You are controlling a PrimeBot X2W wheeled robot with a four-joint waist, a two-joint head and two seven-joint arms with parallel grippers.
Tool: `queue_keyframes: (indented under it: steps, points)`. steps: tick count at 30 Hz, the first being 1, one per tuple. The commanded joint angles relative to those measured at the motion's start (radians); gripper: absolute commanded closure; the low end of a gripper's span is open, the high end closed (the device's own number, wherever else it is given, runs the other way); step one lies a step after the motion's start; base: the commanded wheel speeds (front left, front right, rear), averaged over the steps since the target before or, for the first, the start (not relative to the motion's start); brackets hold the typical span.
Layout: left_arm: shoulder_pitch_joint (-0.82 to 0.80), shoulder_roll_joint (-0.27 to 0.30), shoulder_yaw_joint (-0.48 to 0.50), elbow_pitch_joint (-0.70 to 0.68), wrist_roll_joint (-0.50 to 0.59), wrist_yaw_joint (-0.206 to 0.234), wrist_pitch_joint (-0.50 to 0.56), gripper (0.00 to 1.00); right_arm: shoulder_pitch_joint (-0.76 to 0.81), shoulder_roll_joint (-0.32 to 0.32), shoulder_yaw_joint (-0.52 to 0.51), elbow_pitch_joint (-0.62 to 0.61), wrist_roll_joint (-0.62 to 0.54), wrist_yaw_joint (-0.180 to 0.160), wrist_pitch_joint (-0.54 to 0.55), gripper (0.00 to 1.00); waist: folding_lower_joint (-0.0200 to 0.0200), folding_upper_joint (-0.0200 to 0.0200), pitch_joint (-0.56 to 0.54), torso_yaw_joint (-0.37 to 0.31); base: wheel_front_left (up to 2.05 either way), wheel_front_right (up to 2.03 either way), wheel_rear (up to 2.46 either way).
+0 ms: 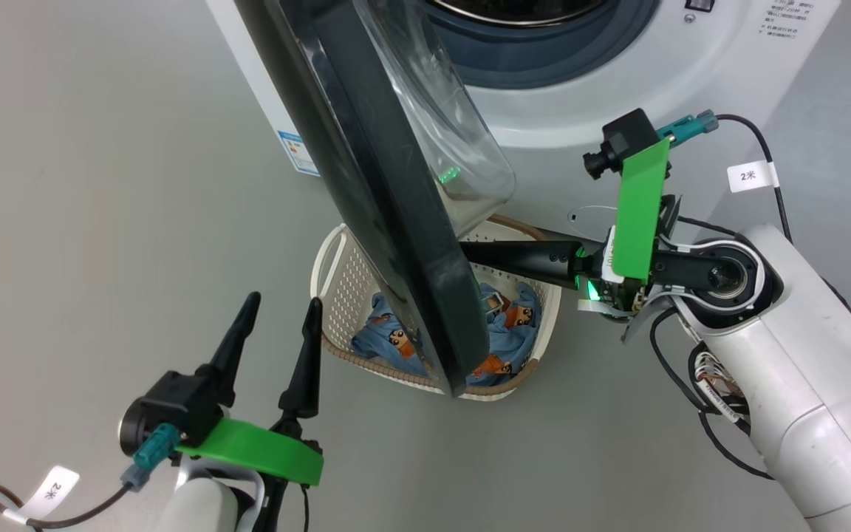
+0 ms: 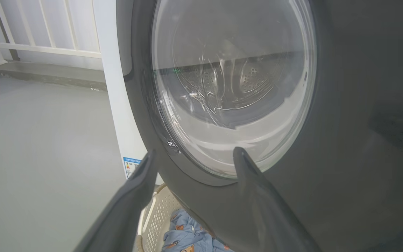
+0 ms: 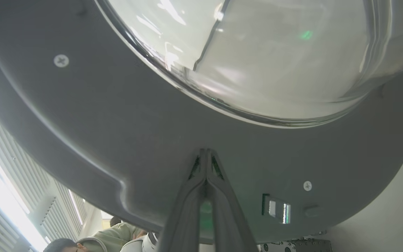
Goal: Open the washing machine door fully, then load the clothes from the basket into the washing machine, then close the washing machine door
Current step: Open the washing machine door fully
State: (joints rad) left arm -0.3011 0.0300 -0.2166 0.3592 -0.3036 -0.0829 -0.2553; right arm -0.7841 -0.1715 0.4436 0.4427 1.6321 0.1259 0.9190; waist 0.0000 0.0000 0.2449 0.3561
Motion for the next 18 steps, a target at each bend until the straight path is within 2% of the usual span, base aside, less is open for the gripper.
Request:
queue_keyframes:
  steps: [1, 5, 6, 7, 8, 10, 18]
  points:
    - [0.006, 0.020, 0.034, -0.024, 0.006, 0.005, -0.006, 0.00, 0.020, 0.029, 0.003, -0.033, -0.004, 0.005, 0.007, 1.00, 0.0000, 0.0000, -0.004, 0.001, 0.00, 0.00, 0.00]
    - [0.008, 0.020, 0.039, -0.016, 0.010, 0.005, -0.006, 0.00, 0.033, 0.021, -0.015, -0.039, -0.026, 0.005, -0.025, 1.00, 0.0000, 0.0000, -0.018, -0.006, 0.00, 0.00, 0.00]
    - [0.008, 0.020, 0.041, -0.014, 0.011, 0.005, -0.006, 0.00, 0.037, 0.018, -0.019, -0.041, -0.031, 0.005, -0.033, 0.87, 0.0000, 0.0000, -0.022, -0.009, 0.00, 0.00, 0.00]
    - [0.008, 0.020, 0.043, -0.012, 0.012, 0.004, -0.006, 0.00, 0.041, 0.014, -0.024, -0.044, -0.039, 0.005, -0.045, 0.60, 0.0000, 0.0000, -0.025, -0.012, 0.00, 0.00, 0.00]
    - [0.009, 0.020, 0.045, -0.010, 0.013, 0.003, -0.006, 0.00, 0.046, 0.010, -0.028, -0.046, -0.046, 0.005, -0.057, 0.45, 0.0000, 0.0000, -0.029, -0.016, 0.00, 0.00, 0.00]
    - [0.011, 0.020, 0.051, -0.006, 0.016, 0.001, -0.006, 0.00, 0.058, -0.001, -0.035, -0.051, -0.059, 0.005, -0.075, 0.00, 0.0000, 0.0000, -0.038, -0.024, 0.00, 0.00, 0.00]
    - [0.019, 0.028, 0.079, 0.015, 0.020, -0.012, -0.006, 0.00, 0.120, -0.043, -0.069, -0.060, -0.102, 0.005, -0.181, 0.00, 0.0000, 0.0000, -0.079, -0.067, 0.00, 0.00, 0.00]
